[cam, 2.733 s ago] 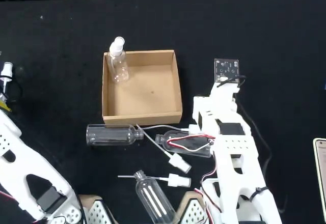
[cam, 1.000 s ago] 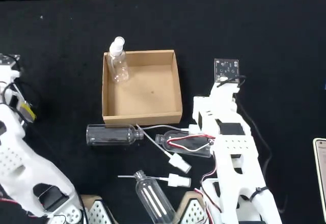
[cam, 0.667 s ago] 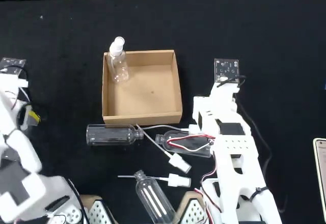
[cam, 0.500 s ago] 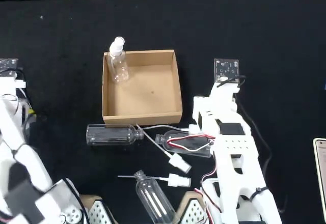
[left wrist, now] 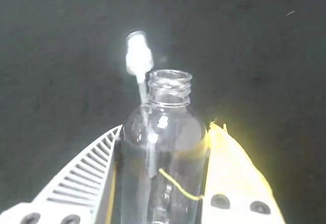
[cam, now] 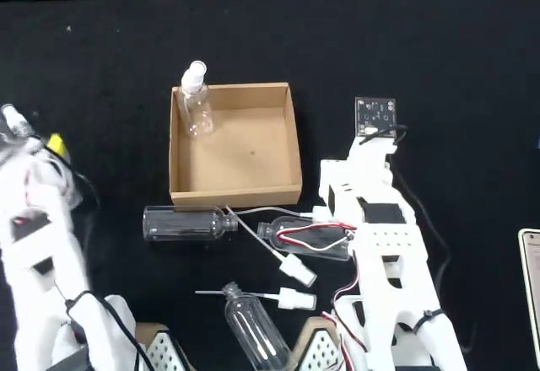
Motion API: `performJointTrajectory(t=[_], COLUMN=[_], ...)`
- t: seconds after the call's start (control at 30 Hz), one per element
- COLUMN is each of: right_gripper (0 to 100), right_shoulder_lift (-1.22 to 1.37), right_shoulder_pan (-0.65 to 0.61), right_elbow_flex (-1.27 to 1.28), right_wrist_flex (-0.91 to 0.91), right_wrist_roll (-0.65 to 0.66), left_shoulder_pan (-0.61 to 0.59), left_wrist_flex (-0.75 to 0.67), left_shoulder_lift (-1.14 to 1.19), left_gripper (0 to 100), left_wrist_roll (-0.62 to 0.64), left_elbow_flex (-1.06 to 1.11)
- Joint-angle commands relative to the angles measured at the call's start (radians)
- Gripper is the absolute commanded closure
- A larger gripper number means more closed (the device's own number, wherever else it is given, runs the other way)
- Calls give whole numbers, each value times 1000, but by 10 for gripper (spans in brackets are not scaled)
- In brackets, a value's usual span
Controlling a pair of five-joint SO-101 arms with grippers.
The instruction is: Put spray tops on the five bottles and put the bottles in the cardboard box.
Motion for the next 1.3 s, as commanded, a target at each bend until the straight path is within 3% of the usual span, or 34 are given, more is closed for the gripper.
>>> performJointTrajectory(t=[0.0, 0.1, 0.5, 1.1, 1.27], right_gripper=[790, 790, 790, 790, 790], right_shoulder_lift=[-50, -50, -48, -50, -50], right_shoulder_pan=[17, 17, 17, 17, 18], right_elbow_flex=[-7, -7, -7, -7, -7], right_wrist_flex=[-25, -25, -25, -25, -25], right_wrist_roll=[3, 3, 3, 3, 3], left_shoulder_pan=[41, 76, 277, 294, 297], left_wrist_flex=[-316, -416, -428, -431, -704], left_shoulder_lift=[-32, -29, -31, 252, 305], left_gripper=[863, 863, 861, 858, 863], left_wrist_roll=[44, 69, 78, 72, 72], left_elbow_flex=[79, 119, 105, -25, 31])
